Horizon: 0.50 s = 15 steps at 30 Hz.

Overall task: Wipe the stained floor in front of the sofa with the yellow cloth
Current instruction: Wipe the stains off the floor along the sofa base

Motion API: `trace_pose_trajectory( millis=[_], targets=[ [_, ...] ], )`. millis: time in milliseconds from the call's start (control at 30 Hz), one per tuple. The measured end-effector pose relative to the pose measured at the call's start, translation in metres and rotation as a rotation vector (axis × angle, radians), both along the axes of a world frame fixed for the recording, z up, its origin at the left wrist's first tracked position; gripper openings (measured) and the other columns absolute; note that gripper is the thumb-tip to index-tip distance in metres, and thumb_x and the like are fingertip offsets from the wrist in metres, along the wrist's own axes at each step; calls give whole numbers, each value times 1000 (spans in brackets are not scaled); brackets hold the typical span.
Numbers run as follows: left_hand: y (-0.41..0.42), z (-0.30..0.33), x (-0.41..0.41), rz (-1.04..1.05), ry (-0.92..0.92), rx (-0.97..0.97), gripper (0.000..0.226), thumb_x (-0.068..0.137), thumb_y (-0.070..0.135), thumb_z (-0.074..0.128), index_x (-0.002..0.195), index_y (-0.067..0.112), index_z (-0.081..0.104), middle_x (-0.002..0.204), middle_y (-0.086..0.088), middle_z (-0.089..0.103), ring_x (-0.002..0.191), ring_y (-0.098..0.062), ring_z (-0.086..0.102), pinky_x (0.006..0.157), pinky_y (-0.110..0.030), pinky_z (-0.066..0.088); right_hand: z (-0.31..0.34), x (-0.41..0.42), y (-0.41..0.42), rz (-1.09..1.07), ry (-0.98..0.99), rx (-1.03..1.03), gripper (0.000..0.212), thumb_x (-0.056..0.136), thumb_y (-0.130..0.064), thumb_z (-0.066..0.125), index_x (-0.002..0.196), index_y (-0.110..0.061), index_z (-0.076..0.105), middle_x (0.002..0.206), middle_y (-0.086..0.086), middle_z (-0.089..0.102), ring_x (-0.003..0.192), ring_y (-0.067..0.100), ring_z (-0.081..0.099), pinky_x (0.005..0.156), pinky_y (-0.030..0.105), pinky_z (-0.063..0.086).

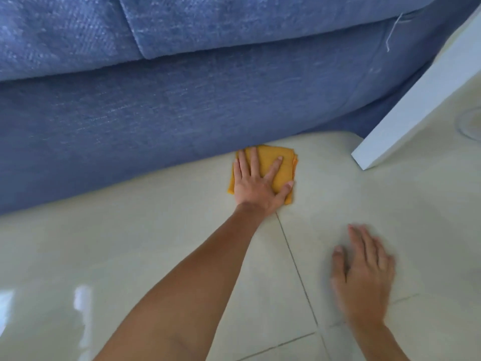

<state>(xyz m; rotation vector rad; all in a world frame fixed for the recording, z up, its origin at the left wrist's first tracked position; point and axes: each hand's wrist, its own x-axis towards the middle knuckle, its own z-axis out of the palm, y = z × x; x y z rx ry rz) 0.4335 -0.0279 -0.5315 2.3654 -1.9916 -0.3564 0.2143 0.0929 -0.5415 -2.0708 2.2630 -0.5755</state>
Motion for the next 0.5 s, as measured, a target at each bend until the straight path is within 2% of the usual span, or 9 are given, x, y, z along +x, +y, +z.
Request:
trace_pose_trajectory(
  millis=[67, 167, 300, 400, 500],
  targets=[
    [-8, 0, -40, -105, 9, 5, 74, 83, 77, 10, 151, 49, 4, 164, -15, -14, 147, -44, -16, 119, -56, -9, -3, -24, -4, -52, -18, 4, 55, 92, -33, 40, 138, -9, 55, 145, 15, 56, 133, 39, 47, 114, 56, 32],
    [6, 1, -92, -305, 1, 12, 73, 84, 75, 14, 151, 48, 6, 163, -17, -15, 147, -46, -19, 117, -58, -10, -6, -44, -4, -7, -78, -25, 52, 94, -29, 38, 134, -2, 58, 141, 20, 58, 130, 40, 51, 112, 53, 38],
    [70, -2, -118, -535, 36, -30, 72, 85, 73, 25, 151, 48, 11, 163, -15, -15, 147, -43, -20, 119, -55, -11, 5, -45, 2, 41, -226, -49, 54, 95, -29, 35, 134, 2, 56, 143, 23, 55, 133, 37, 47, 114, 47, 34],
    [125, -2, -93, -554, 67, -31, 71, 85, 76, 26, 150, 52, 10, 163, -11, -18, 147, -39, -25, 120, -53, -11, 13, -41, 7, 35, -265, -44, 54, 95, -30, 34, 136, -1, 55, 146, 23, 52, 135, 38, 45, 115, 48, 32],
    [180, 2, -37, -407, 99, -18, 70, 85, 77, 30, 148, 56, 9, 164, -8, -18, 148, -36, -24, 120, -54, -5, 15, -22, 22, 72, -250, -13, 54, 94, -31, 34, 137, -5, 55, 147, 22, 51, 136, 41, 46, 114, 51, 33]
  ],
)
